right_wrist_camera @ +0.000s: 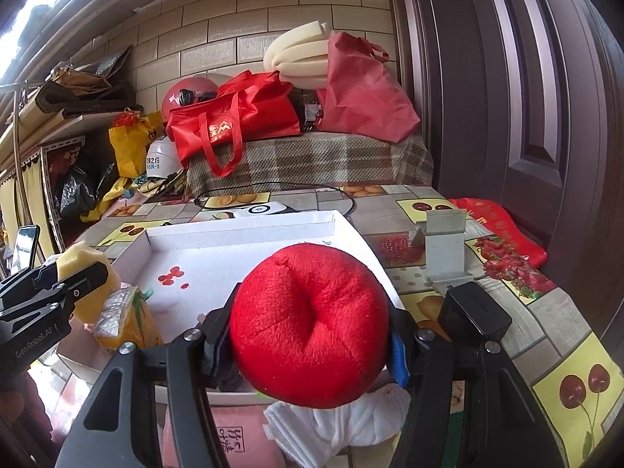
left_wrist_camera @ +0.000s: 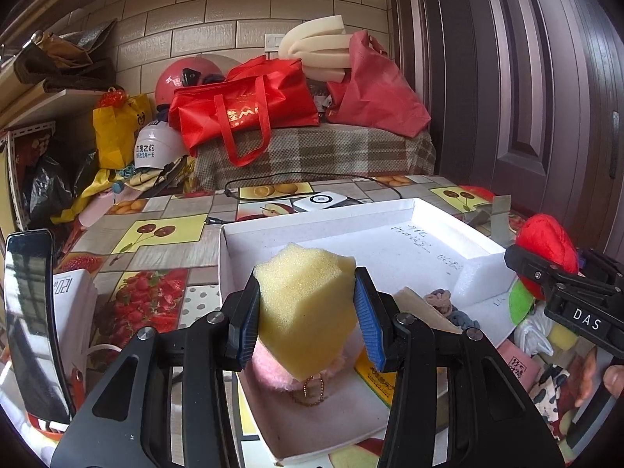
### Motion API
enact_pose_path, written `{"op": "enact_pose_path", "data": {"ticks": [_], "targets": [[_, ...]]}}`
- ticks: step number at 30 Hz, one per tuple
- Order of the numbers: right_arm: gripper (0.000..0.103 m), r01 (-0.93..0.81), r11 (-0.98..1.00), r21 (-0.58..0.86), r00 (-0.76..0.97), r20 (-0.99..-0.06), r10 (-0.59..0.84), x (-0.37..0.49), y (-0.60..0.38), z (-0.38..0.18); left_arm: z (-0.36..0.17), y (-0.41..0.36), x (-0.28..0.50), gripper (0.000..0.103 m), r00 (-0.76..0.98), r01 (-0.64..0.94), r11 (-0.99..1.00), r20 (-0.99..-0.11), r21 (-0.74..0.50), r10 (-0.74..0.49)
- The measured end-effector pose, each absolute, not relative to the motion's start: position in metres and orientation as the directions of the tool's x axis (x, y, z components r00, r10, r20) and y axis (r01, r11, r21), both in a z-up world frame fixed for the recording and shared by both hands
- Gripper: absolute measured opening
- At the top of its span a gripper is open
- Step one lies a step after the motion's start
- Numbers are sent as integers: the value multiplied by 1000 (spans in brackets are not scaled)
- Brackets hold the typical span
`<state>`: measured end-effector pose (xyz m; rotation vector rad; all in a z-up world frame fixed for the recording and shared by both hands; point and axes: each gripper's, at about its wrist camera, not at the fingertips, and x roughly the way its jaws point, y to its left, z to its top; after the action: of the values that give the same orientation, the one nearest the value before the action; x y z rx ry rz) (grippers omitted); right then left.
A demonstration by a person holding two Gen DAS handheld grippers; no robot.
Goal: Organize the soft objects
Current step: 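Lower the yellow sponge and red apple into the white box while both tools open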
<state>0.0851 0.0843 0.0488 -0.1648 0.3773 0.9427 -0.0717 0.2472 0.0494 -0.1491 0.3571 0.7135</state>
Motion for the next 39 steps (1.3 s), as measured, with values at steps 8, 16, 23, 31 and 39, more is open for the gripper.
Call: {"op": "enact_pose_path", "data": {"ticks": [8, 16, 23, 31, 39], "targets": [[61, -813, 582, 33, 516, -426, 744, 95, 111, 46, 48, 261, -43, 44, 665, -675, 735, -382, 58, 641], [61, -806, 589, 49, 509, -449, 734, 107, 134, 44, 47, 270, -28, 44, 650, -678, 731, -401, 78, 646], [61, -814, 579, 40, 493, -479, 727, 111, 152, 42, 47, 271, -25, 44, 655, -670, 739, -410, 74, 634], [66, -822, 569, 23, 495, -465, 734, 107, 151, 43, 47, 269, -25, 52, 650, -674, 734, -406, 82, 642], [97, -808, 589, 23, 519, -446, 729, 107, 148, 45, 52, 264, -35, 103, 637, -716, 694, -341, 72, 692]]}}
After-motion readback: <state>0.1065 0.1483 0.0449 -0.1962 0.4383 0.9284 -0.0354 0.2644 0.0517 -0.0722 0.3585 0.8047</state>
